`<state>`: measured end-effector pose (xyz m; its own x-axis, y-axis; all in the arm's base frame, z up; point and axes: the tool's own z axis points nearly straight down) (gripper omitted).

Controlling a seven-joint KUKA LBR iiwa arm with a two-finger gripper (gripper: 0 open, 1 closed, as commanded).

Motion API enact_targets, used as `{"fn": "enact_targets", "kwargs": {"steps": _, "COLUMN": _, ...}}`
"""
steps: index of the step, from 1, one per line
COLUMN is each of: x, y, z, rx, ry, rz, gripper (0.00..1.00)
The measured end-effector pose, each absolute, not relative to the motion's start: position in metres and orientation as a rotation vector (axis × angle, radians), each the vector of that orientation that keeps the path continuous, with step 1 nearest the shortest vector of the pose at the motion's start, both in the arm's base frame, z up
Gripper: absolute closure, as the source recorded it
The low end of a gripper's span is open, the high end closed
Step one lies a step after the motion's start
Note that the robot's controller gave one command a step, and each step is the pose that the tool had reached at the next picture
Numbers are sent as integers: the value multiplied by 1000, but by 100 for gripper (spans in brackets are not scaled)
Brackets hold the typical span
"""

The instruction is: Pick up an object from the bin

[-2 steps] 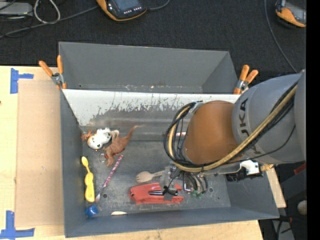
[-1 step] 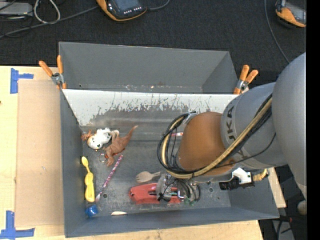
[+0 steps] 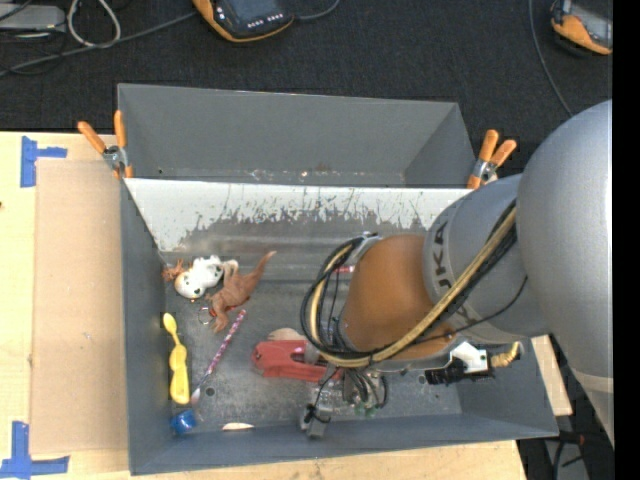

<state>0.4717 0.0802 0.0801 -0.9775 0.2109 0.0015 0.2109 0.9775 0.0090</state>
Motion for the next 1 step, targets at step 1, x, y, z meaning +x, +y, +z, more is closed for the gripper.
{"fn": "enact_targets", "kwargs": {"steps": 1, "x": 472, "y": 80, "z": 80, "rx": -333, "ry": -3123, "rz": -14, "gripper": 0}}
